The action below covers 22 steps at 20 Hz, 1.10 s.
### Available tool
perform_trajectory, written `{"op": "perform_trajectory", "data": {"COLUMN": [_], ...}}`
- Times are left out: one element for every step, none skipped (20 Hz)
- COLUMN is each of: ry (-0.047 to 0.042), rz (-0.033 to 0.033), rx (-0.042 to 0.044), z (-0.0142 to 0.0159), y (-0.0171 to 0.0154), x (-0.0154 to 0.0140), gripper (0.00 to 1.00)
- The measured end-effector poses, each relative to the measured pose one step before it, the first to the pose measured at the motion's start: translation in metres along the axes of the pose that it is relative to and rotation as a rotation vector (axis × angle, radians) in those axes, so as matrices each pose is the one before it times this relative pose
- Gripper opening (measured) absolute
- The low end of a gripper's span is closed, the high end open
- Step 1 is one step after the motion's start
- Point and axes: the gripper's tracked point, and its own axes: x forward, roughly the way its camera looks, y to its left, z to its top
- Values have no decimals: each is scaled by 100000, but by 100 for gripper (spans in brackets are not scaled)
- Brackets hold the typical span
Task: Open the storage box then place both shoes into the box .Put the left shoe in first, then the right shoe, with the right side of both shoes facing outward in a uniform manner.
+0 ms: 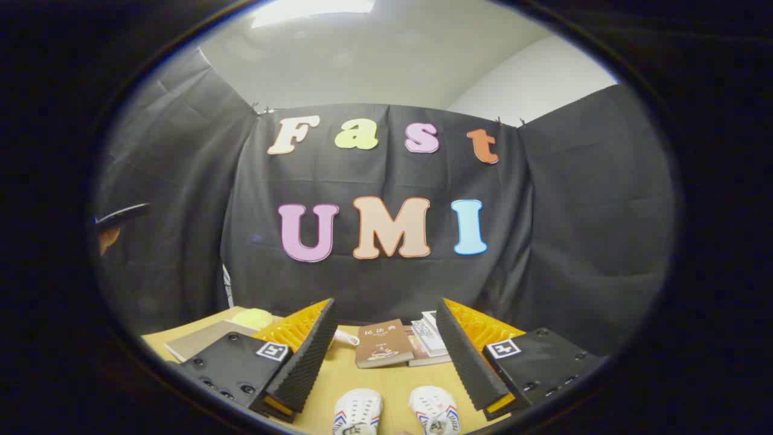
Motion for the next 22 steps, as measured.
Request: {"op": "perform_trajectory", "data": {"ry": [-512, 548, 962, -166, -1025, -265, -87, 36, -164, -279, -149, -98, -161, -461, -294, 132, 290, 589, 1052, 1243, 1915, 2234], "rz": [883, 727, 1480, 1180, 758, 432, 424, 210, 104, -86, 12, 174, 390, 483, 449, 829, 1090, 1075, 933, 2659, 3894, 3617], "rx": [1100, 4, -352, -430, -333, -7, 583, 779, 560, 231, -76, -97, 13, 255, 575, 1073, 1282, 1240, 1802, 2773, 3211, 3277], "z": [131, -27, -318, 141, 507, 187, -242, 20, 47, 68, -12, -45, -57, 119, -39, -37, -226, -115, -356, -413, -569, -573], "y": [358, 222, 112, 104, -82, -78, -150, -116, -205, -222, -153, -159, 35, 6, 58, 164, 313, 247, 168, 525, 1134, 821], "x": [-88, 130, 145, 204, 136, 186, 118, 149, 26, 101, 142, 51, -2, 64, 149, 3, 60, 112, 116, 74, 113, 101], "gripper": [100, 100, 100, 100, 100, 100, 100, 100, 100, 100, 100, 100, 100, 100, 100, 100, 100, 100, 100, 100, 100, 100]}}
